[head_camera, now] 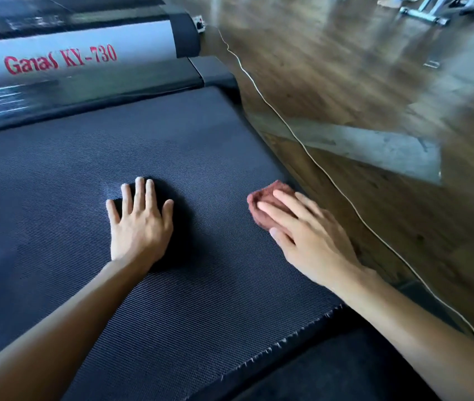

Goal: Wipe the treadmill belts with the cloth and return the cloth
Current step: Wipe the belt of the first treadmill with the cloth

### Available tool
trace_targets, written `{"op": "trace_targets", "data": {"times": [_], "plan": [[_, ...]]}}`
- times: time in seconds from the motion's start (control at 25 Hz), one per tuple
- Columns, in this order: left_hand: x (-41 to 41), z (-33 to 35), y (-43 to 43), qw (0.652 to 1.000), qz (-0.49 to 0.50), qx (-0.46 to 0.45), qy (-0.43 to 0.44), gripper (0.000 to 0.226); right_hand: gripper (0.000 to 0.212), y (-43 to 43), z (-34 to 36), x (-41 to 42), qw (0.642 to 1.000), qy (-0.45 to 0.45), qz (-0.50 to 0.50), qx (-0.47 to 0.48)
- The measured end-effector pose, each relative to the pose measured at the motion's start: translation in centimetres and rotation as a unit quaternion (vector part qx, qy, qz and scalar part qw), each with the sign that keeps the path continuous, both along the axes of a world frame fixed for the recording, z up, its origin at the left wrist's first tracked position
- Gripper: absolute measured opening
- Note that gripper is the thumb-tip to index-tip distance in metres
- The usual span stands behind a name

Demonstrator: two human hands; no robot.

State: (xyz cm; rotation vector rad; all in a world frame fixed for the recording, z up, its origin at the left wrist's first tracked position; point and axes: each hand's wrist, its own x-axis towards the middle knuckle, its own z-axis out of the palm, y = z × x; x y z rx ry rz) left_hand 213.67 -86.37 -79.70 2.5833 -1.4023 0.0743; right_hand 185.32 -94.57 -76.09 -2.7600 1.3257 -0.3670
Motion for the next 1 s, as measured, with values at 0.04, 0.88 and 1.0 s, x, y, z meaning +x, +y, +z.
{"op": "trace_targets", "data": {"times": [0.04, 0.88, 1.0], "plan": [[0.0, 0.0, 0.0, 1.000, 0.000, 0.000, 0.000, 0.065, 0.049, -0.8, 0.5, 3.0, 1.000, -0.008, -0.019, 0.003], [11.6, 0.7, -4.5, 0.997, 0.037, -0.052, 0.030, 0.059, 0.048, -8.4, -0.3, 19.4, 1.000, -0.007, 0.010, -0.013], [11.8, 0.6, -4.6, 0.998, 0.033, -0.052, 0.019, 0.060, 0.048, -6.5, -1.1, 21.3, 0.987, -0.005, 0.157, -0.037]]}}
